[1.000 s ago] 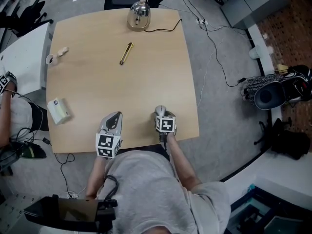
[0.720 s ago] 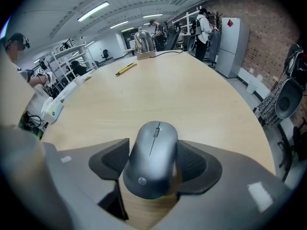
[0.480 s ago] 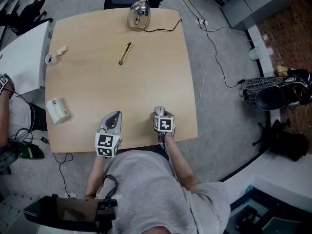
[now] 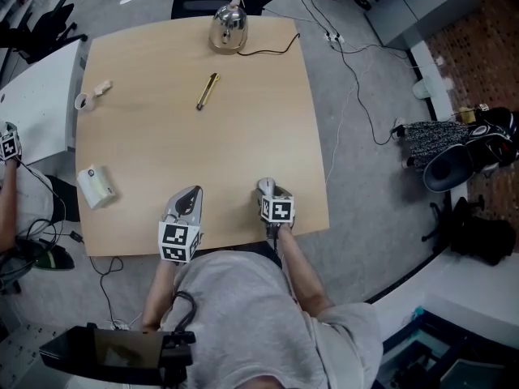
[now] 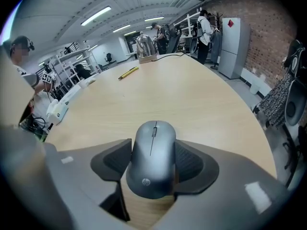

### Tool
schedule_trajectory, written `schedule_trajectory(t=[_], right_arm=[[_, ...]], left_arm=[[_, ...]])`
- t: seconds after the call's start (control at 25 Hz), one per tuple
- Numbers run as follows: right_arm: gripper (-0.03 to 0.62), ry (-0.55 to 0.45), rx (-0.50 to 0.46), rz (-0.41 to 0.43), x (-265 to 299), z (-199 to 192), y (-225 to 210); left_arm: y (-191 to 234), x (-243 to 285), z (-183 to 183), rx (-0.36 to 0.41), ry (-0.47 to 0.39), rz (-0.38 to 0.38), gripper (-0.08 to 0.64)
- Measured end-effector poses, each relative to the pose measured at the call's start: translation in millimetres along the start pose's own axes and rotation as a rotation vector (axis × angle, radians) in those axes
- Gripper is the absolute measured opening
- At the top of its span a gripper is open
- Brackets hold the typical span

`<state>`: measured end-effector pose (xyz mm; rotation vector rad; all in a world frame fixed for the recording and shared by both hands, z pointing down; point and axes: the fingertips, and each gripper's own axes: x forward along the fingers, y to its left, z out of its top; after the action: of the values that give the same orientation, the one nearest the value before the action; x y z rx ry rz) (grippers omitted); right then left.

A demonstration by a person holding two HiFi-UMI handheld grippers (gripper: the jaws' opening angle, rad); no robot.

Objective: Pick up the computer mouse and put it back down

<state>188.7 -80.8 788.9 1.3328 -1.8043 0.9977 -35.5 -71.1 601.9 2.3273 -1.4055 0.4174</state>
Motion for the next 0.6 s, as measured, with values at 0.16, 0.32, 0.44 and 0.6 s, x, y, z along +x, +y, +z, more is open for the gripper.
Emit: schedule_trajectory(t=[0.16,0.32,0.44,0.6], right_arm=[[0.287,-0.031,-0.016,0.012,-8.4,9.6,3.2],[0.286,-0.093,-0.044,0.029,-20.8,23.8,11.8],[0.284,-0.136,-0.058,0.040,-31.2,35.8,18.9],[0.275,-0.196,-0.055,0.051,-48.8,52.0,25.9]], left_arm=[[-3.1,-0.1,2.9,0.007,-0.003,-0.007,0.020],[-6.6,-0.9,6.6,0.018,-0.013,-0.015,0.020],[-7.2,-2.7,8.5,0.023,-0.020,-0.018,0.020],[-8.7,-6.1,12.0,0.031,-0.029,-0.019,0.020]])
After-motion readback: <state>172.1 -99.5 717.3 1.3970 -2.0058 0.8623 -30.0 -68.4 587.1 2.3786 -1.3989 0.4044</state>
